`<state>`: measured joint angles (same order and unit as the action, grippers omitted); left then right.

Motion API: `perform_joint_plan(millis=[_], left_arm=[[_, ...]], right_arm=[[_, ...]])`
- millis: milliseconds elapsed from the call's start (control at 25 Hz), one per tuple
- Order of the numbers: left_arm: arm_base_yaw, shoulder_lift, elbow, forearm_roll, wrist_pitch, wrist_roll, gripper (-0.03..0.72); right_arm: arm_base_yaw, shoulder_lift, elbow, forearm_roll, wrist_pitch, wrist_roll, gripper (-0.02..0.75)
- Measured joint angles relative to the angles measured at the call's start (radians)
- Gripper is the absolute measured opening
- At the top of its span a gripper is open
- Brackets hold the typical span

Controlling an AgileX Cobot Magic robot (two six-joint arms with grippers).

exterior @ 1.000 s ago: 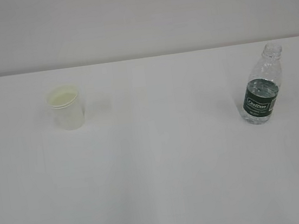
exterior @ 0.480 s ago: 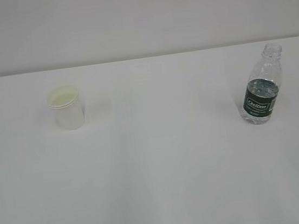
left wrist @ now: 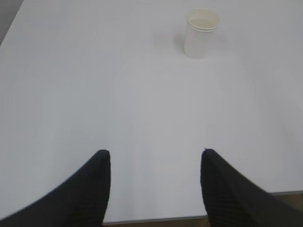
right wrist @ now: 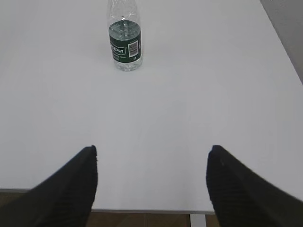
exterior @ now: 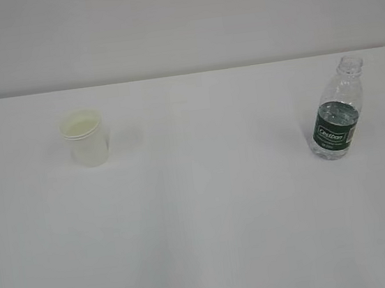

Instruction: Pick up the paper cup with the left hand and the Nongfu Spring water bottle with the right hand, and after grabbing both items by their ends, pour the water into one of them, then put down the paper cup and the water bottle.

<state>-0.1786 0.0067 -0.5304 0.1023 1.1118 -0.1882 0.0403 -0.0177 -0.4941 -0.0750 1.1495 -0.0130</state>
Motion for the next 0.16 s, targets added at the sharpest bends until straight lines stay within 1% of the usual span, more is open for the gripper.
perform_joint_plan(millis=[160], left_arm=[[0.0,0.0,0.0,-0.001,0.0,0.0,0.431]], right_arm=[[0.0,0.0,0.0,0.0,0.0,0.0,0.536]])
